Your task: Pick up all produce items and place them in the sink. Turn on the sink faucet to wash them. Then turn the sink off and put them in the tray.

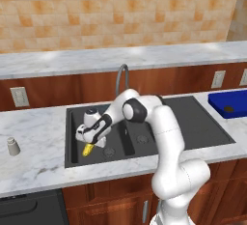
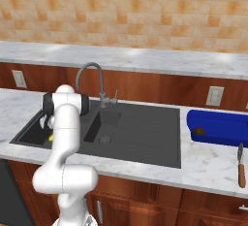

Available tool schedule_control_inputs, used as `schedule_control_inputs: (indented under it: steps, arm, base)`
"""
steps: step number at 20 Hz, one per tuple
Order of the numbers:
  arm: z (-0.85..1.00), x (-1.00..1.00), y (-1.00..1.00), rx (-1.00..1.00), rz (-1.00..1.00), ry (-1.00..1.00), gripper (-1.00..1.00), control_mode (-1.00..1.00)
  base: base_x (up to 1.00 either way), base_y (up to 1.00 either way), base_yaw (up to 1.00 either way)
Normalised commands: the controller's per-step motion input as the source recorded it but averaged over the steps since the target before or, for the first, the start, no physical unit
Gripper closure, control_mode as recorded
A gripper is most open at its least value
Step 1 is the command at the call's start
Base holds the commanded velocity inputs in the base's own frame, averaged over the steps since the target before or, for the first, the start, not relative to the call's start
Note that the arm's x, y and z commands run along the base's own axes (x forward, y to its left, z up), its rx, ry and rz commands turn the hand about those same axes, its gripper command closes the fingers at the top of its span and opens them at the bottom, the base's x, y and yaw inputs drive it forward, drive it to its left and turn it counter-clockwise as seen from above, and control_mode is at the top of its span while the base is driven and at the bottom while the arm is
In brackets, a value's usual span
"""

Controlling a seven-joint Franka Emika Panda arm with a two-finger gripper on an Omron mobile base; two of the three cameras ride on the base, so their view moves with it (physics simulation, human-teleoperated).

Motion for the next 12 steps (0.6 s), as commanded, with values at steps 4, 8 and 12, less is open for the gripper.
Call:
schedule_control_inputs:
  steps: [4,8,12]
  arm:
    - [0.85,-0.61,-0.3,0.0,0.04,-0.21,1.0,-1.0]
    - [1.0,-0.73,-0.26,0.0,0.01,-0.22,1.0,-1.0]
    - [1.0,-0.63,-0.26,0.0,0.01,-0.21,1.0,-1.0]
  base:
    - [0.0,0.0,0.0]
    - [0.0,0.0,0.0]
    - [0.0,0.0,0.0]
